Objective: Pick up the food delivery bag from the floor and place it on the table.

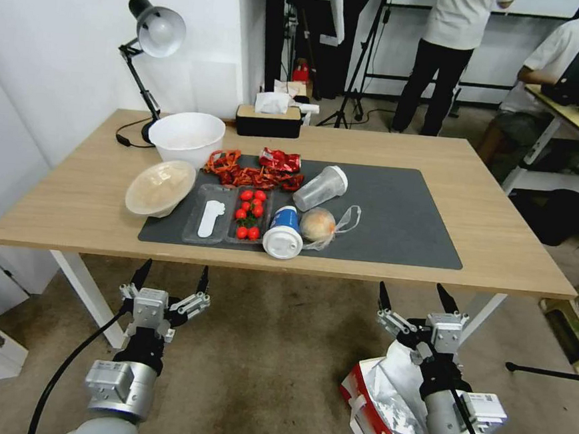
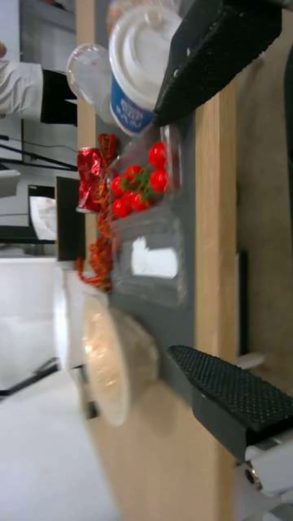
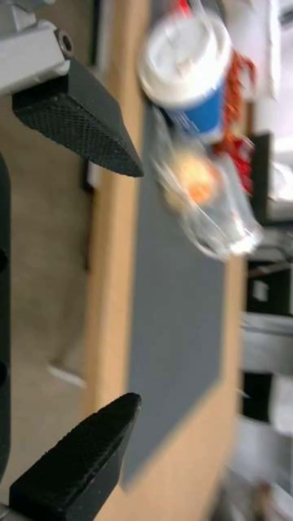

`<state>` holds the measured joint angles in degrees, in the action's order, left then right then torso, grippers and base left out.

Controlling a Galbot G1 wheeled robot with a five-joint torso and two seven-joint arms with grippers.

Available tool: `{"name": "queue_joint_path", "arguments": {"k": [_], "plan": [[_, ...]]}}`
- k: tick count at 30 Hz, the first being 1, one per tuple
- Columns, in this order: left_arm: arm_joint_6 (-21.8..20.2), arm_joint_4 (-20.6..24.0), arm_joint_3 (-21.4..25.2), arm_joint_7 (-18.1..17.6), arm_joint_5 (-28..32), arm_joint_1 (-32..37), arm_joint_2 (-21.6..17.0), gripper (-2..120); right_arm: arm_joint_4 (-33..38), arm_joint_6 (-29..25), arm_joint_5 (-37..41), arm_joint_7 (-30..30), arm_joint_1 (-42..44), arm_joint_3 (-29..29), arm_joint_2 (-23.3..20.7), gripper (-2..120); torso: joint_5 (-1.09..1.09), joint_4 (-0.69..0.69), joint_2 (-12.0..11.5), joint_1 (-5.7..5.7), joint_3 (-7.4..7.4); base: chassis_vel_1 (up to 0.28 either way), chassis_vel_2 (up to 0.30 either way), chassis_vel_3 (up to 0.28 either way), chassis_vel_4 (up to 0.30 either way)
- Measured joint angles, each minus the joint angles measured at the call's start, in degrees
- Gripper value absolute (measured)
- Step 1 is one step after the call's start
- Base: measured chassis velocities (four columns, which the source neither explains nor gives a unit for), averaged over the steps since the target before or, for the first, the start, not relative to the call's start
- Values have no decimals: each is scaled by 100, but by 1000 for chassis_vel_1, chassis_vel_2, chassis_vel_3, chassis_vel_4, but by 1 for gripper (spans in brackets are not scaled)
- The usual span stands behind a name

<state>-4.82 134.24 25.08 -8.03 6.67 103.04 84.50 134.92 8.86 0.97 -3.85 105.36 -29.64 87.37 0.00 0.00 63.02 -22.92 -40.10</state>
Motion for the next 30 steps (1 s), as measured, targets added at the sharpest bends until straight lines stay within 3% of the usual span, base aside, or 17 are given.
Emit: {"name": "queue_joint_path", "arguments": {"k": [2,3,4,11,21,30], "plan": [[-357,179,-463,-581,483,-6,-109,100,137,338,115,-162,77,58,70,100,-1,0,0,0,0,0,0,0,0],[-420,217,-566,-693,585,-6,-130,100,152,353,144,-172,77,59,74,100,-1,0,0,1,0,0,0,0,0],[-109,176,-675,-770,781,82,-193,100,158,357,163,-173,77,53,82,100,2,-1,0,0,0,0,0,0,0],[415,73,-654,-762,943,232,-279,100,177,313,125,-166,76,59,105,100,0,1,0,0,0,0,0,0,0],[430,115,-595,-807,965,260,-267,100,170,263,78,-146,69,62,103,100,0,1,-26,14,11,0,0,0,0],[479,172,-438,-793,961,313,-278,100,128,220,76,-106,16,61,100,100,-1,1,-287,128,159,0,0,0,0]]}}
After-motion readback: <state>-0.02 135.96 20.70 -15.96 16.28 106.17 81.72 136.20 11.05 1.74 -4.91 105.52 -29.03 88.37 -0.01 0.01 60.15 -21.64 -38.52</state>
